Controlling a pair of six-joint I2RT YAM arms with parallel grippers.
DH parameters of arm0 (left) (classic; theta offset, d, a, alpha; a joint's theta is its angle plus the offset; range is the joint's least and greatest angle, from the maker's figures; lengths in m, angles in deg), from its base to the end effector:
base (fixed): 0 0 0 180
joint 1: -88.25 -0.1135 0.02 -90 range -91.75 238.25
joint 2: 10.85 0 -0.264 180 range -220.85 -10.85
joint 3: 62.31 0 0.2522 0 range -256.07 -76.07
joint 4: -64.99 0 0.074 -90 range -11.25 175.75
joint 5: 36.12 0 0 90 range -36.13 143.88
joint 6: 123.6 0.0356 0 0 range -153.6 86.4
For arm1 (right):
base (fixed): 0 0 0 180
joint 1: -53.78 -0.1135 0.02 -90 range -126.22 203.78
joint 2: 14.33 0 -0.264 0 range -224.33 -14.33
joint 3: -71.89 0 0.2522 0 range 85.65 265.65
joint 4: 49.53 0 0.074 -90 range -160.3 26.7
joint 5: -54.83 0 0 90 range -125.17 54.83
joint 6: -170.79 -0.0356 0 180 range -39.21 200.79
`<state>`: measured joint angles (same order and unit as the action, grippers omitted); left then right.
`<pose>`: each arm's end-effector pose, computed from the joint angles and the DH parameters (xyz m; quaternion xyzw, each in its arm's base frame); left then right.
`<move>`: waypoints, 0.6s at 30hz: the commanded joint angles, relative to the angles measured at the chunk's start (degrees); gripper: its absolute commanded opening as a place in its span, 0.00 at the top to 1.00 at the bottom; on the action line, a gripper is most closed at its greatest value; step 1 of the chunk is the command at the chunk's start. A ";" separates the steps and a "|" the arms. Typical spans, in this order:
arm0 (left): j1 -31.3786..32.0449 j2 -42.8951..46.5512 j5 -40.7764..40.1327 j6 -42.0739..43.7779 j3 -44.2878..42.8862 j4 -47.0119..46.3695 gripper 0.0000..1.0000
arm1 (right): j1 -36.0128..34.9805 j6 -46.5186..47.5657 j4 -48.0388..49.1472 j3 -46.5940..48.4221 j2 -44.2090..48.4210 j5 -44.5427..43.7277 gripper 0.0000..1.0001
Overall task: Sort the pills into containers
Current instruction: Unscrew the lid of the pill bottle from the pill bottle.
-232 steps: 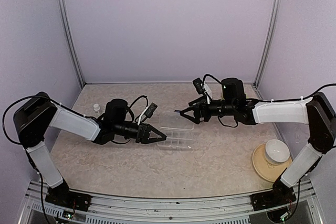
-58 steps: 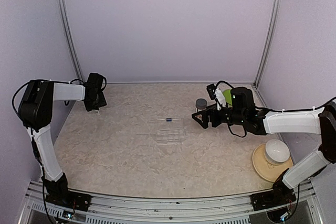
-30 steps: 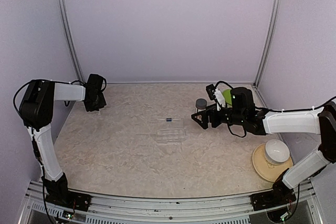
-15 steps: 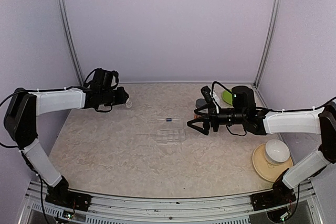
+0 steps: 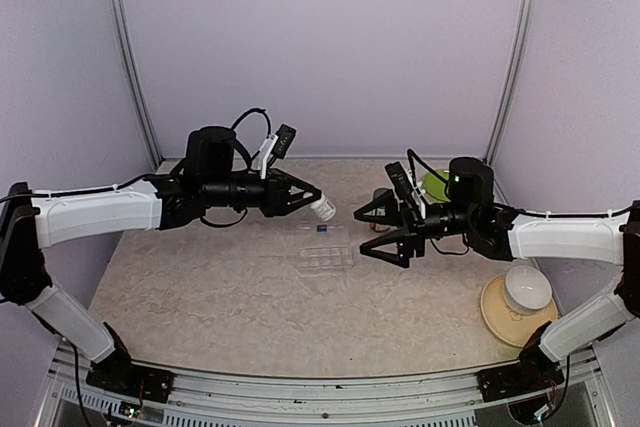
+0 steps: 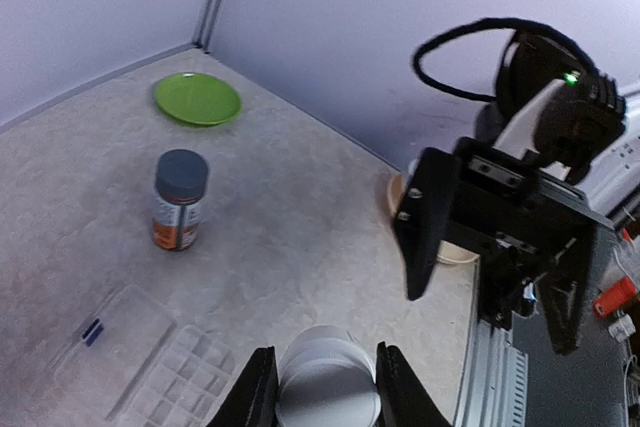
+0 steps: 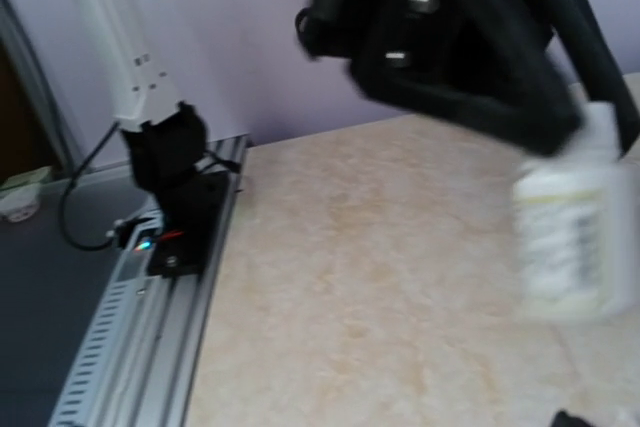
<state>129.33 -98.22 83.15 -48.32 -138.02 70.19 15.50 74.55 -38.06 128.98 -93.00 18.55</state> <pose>0.2565 -0.2467 0.2958 0.3238 0.7223 -0.4491 0.4145 0.2148 0.2061 0.2629 -0.4676 0.5773 0.5375 0.3989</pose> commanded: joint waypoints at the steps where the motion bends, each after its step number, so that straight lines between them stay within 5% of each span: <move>1: 3.68 3.81 8.33 4.55 0.78 -4.88 0.91 | -1.32 0.52 1.35 2.02 1.08 3.17 0.01; 18: 8.59 4.84 13.17 11.21 0.47 -4.08 0.91 | -3.82 -8.06 4.57 5.90 -2.48 7.31 0.13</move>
<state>137.05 -94.60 95.57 -39.42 -137.68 67.24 13.01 70.29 -35.99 131.80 -93.59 22.94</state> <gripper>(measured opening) 0.272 0.890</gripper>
